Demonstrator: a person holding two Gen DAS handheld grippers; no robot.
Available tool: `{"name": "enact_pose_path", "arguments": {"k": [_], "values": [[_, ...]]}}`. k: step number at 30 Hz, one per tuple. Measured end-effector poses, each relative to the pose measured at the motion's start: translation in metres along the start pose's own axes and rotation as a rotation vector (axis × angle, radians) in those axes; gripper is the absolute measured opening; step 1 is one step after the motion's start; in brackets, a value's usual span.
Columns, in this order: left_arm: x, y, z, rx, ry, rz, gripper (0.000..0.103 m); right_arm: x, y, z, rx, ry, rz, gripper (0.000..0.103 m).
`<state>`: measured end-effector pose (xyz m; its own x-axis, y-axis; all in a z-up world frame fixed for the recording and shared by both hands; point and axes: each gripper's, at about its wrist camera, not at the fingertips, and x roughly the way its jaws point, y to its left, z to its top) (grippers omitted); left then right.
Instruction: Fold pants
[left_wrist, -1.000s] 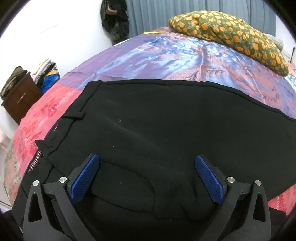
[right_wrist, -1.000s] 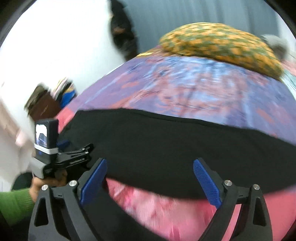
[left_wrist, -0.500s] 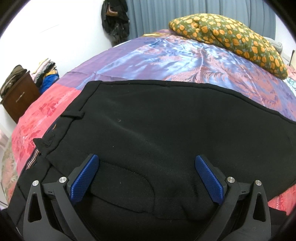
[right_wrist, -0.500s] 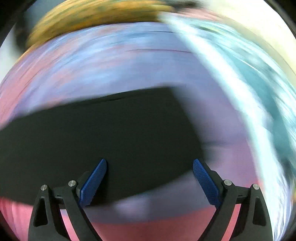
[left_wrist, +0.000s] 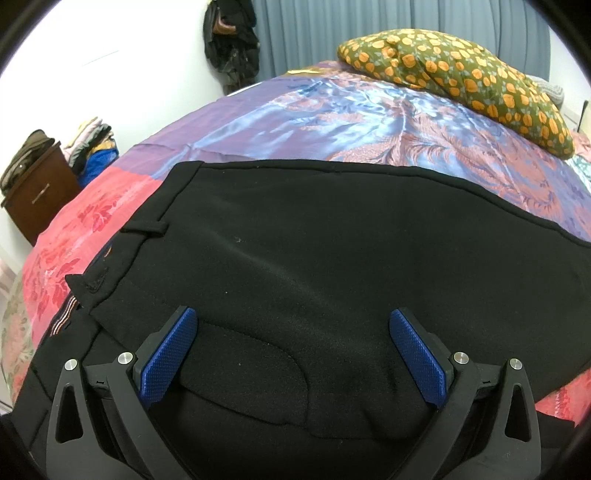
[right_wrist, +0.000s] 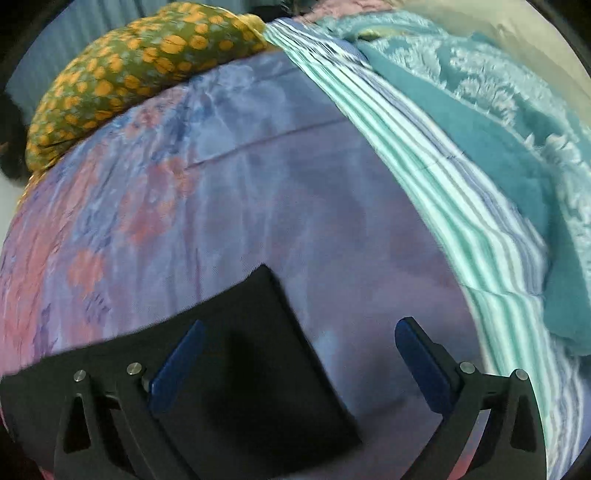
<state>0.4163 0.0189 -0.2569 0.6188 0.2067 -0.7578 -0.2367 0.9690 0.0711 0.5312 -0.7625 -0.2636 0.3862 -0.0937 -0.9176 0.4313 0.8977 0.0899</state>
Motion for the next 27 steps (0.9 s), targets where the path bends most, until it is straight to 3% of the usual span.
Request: {"name": "enact_pose_path", "arguments": {"k": [3, 4, 5, 6, 7, 8, 12, 15, 20, 23, 25, 27], "values": [[-0.001, 0.000, 0.000, 0.000, 0.001, 0.000, 0.102, 0.024, -0.003, -0.001, 0.047, 0.075, -0.011, 0.102], [0.000, 0.000, 0.000, 0.000, 0.000, 0.001, 0.102, 0.022, 0.000, -0.003, 0.034, 0.056, -0.024, 0.094], [0.000, 0.001, 0.000, -0.001, -0.001, 0.000, 0.102, 0.019, 0.003, -0.004, 0.020, 0.033, -0.008, 0.067], [0.000, 0.001, 0.001, -0.001, -0.001, 0.000, 0.102, 0.015, 0.007, -0.006, 0.002, 0.015, 0.024, 0.047], [0.000, 0.001, 0.000, -0.001, 0.000, 0.000, 0.102, 0.011, 0.010, -0.007, -0.018, 0.009, 0.047, 0.017], [0.001, 0.001, 0.001, -0.002, -0.001, -0.001, 0.102, 0.006, 0.013, -0.010, -0.042, 0.008, 0.039, 0.008], [0.001, 0.001, 0.001, 0.000, -0.001, 0.001, 0.102, -0.045, 0.035, -0.039, -0.177, -0.088, 0.133, 0.008], [0.001, 0.001, 0.001, 0.002, 0.000, 0.004, 0.102, -0.099, 0.068, -0.085, -0.345, -0.153, 0.212, 0.008], [0.002, 0.001, 0.004, 0.006, 0.001, 0.012, 0.102, -0.179, 0.104, -0.223, -0.569, -0.153, 0.321, 0.008], [0.002, 0.000, 0.004, 0.009, 0.002, 0.017, 0.102, -0.198, 0.093, -0.294, -0.502, -0.091, 0.362, 0.008], [0.003, 0.000, 0.004, 0.011, 0.003, 0.019, 0.102, -0.195, 0.078, -0.335, -0.408, -0.043, 0.299, 0.009], [0.003, -0.001, 0.004, 0.014, 0.003, 0.023, 0.102, -0.182, 0.065, -0.364, -0.314, 0.002, 0.106, 0.032]]}}
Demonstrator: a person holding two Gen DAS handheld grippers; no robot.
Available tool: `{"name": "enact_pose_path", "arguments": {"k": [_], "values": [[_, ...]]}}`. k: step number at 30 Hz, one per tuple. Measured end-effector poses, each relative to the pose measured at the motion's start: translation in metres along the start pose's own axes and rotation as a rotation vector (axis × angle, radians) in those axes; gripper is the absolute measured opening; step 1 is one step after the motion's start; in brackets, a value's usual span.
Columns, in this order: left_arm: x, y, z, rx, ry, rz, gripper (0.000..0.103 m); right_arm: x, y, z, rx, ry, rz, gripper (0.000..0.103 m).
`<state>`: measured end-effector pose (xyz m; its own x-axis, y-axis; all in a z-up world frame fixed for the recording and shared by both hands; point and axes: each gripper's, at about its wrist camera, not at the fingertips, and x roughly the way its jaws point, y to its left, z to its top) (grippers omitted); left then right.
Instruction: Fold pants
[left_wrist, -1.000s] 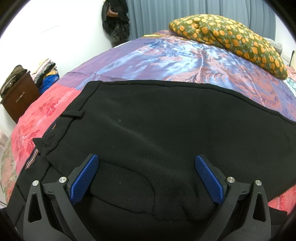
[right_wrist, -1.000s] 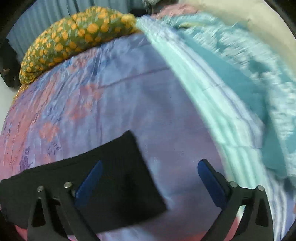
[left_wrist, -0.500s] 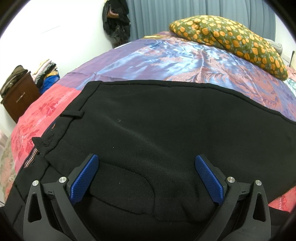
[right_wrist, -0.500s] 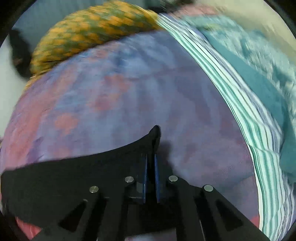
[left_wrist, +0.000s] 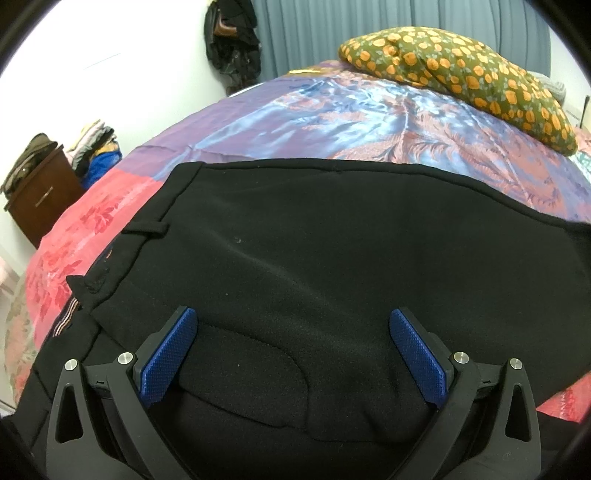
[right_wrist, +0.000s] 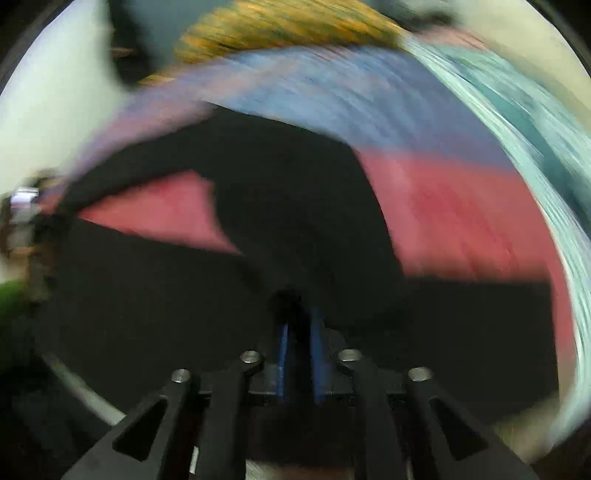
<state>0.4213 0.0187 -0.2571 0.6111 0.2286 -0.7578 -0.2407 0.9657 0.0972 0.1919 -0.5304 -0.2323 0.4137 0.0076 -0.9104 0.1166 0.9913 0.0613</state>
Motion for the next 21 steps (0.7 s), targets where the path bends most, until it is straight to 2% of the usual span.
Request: {"name": "enact_pose_path", "arguments": {"k": [1, 2, 3, 5, 7, 9, 11, 13, 14, 15, 17, 19, 21], "values": [[0.001, 0.000, 0.001, 0.003, 0.002, 0.004, 0.102, 0.004, -0.003, -0.013, 0.057, 0.022, -0.093, 0.044], [0.001, -0.001, 0.001, 0.005, 0.002, 0.007, 0.102, 0.003, -0.006, -0.025, 0.120, 0.006, -0.141, 0.054], [0.000, -0.002, 0.000, 0.007, 0.003, 0.010, 0.102, -0.005, -0.008, -0.035, 0.200, -0.035, -0.164, 0.057], [0.000, -0.003, 0.001, 0.014, 0.009, 0.018, 0.102, -0.019, -0.005, -0.046, 0.293, -0.097, -0.182, 0.068], [0.000, -0.004, 0.003, 0.015, 0.021, 0.028, 0.102, -0.032, 0.009, -0.057, 0.350, -0.166, -0.148, 0.070], [-0.002, -0.004, 0.004, 0.011, 0.049, 0.046, 0.102, -0.035, 0.029, -0.053, 0.327, -0.214, -0.058, 0.071], [-0.015, -0.006, 0.009, 0.028, 0.107, 0.062, 0.102, -0.030, 0.052, -0.044, 0.243, -0.228, 0.028, 0.071], [-0.039, -0.007, 0.005, 0.028, 0.104, -0.003, 0.102, -0.023, 0.070, -0.037, 0.172, -0.238, 0.093, 0.071], [-0.057, -0.008, -0.001, 0.032, 0.089, -0.063, 0.102, -0.018, 0.080, -0.033, 0.130, -0.236, 0.113, 0.071], [-0.074, -0.010, -0.010, 0.053, 0.079, -0.119, 0.102, -0.013, 0.085, -0.031, 0.107, -0.230, 0.116, 0.071], [-0.093, -0.015, -0.028, 0.097, 0.075, -0.170, 0.102, -0.002, 0.089, -0.029, 0.072, -0.206, 0.113, 0.071], [-0.096, -0.021, -0.047, 0.135, 0.093, -0.186, 0.102, 0.015, 0.093, -0.027, 0.061, -0.155, 0.109, 0.073], [-0.084, -0.025, -0.069, 0.175, 0.147, -0.153, 0.103, 0.019, 0.098, -0.035, 0.041, -0.142, 0.098, 0.081]]}}
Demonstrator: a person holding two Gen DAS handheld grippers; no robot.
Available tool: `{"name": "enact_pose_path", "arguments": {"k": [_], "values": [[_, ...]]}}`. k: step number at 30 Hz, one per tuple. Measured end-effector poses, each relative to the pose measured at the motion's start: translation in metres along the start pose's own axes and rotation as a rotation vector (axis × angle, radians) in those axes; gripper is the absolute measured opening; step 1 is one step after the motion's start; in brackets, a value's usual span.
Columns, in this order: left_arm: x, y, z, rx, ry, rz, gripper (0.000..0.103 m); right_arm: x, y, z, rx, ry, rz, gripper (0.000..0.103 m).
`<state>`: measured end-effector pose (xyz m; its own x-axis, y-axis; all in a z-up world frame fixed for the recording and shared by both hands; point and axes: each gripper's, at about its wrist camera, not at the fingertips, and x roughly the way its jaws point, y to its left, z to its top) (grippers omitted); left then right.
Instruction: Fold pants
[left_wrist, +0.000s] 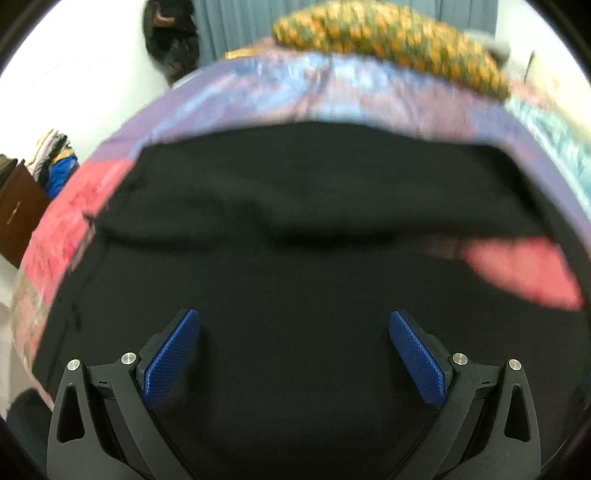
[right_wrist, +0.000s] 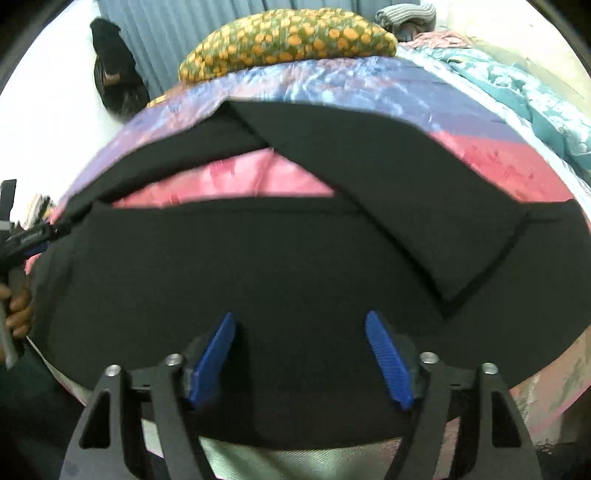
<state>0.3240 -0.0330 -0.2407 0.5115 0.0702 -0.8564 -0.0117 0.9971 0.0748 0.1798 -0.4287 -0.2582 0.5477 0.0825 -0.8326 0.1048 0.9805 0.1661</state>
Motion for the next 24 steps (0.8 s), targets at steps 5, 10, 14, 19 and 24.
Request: {"name": "enact_pose_path", "arguments": {"k": [5, 10, 14, 19, 24], "values": [[0.007, 0.006, -0.010, -0.020, -0.022, -0.036, 0.103, 0.007, 0.016, -0.013, -0.085, -0.018, -0.030, 0.103], [0.009, 0.004, -0.013, -0.012, -0.046, -0.032, 0.102, 0.005, 0.014, -0.014, -0.044, -0.043, -0.015, 0.103], [0.011, 0.004, -0.012, -0.009, -0.051, -0.029, 0.102, 0.006, 0.016, -0.014, -0.027, -0.054, -0.031, 0.103], [0.013, 0.003, -0.015, -0.007, -0.055, -0.025, 0.102, 0.006, 0.019, -0.015, -0.030, -0.064, -0.051, 0.103], [0.012, 0.002, -0.017, -0.007, -0.058, -0.025, 0.102, -0.008, 0.014, -0.011, 0.013, -0.088, 0.007, 0.103]]}}
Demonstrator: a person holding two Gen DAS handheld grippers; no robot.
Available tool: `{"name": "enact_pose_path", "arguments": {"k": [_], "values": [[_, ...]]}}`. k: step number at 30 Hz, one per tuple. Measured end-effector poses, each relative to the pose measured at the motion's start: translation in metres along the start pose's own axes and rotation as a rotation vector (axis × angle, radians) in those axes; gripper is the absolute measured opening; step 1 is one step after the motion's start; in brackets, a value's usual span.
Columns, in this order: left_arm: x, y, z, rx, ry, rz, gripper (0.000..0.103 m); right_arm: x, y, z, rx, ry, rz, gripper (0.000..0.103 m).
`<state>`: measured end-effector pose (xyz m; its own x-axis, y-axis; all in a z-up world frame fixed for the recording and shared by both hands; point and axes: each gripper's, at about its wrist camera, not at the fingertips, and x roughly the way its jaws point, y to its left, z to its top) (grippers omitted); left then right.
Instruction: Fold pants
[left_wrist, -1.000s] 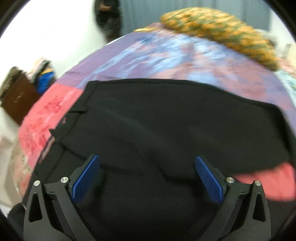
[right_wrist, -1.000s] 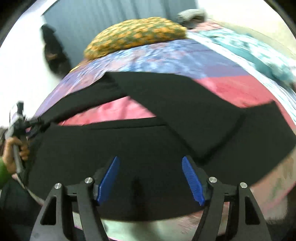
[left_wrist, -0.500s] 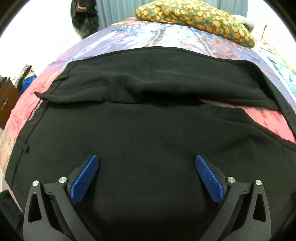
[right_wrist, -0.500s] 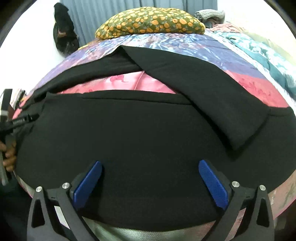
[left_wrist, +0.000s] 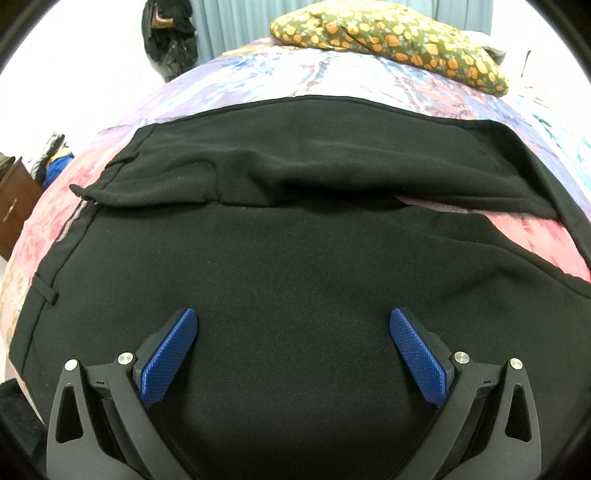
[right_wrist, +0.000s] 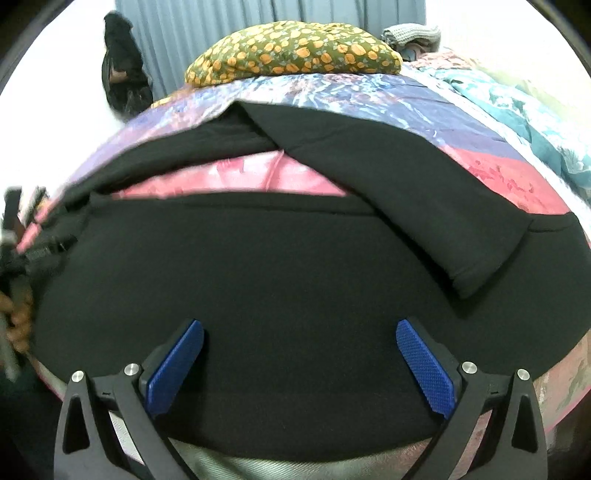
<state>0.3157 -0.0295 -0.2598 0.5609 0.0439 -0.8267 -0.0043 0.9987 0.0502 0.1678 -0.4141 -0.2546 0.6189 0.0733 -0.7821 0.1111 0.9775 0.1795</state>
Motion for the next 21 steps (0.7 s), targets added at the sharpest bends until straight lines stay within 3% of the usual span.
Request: {"name": "enact_pose_path", "arguments": {"k": [2, 4, 7, 10, 14, 18, 19, 21], "values": [[0.000, 0.000, 0.000, 0.001, -0.004, 0.000, 0.102, -0.013, -0.016, 0.001, 0.147, -0.058, 0.181, 0.103], [0.000, 0.000, -0.001, 0.001, -0.012, 0.001, 0.102, -0.011, -0.034, 0.000, 0.302, -0.061, 0.338, 0.103], [0.000, -0.001, -0.001, 0.003, -0.014, 0.006, 0.102, -0.004, -0.061, 0.000, 0.466, -0.076, 0.414, 0.098], [0.000, -0.001, -0.001, 0.004, -0.016, 0.007, 0.102, 0.000, -0.083, 0.005, 0.569, -0.099, 0.414, 0.092], [-0.001, -0.001, -0.002, 0.002, -0.020, 0.007, 0.102, 0.003, -0.117, -0.002, 0.816, -0.146, 0.382, 0.079], [-0.001, -0.001, -0.002, 0.001, -0.027, 0.008, 0.102, 0.002, -0.130, -0.013, 1.002, -0.206, 0.309, 0.065], [0.000, -0.001, -0.002, 0.001, -0.029, 0.008, 0.102, 0.001, -0.133, -0.015, 1.041, -0.220, 0.295, 0.060], [0.000, -0.001, -0.002, 0.002, -0.031, 0.011, 0.102, 0.003, -0.136, -0.019, 1.109, -0.220, 0.232, 0.040]]}}
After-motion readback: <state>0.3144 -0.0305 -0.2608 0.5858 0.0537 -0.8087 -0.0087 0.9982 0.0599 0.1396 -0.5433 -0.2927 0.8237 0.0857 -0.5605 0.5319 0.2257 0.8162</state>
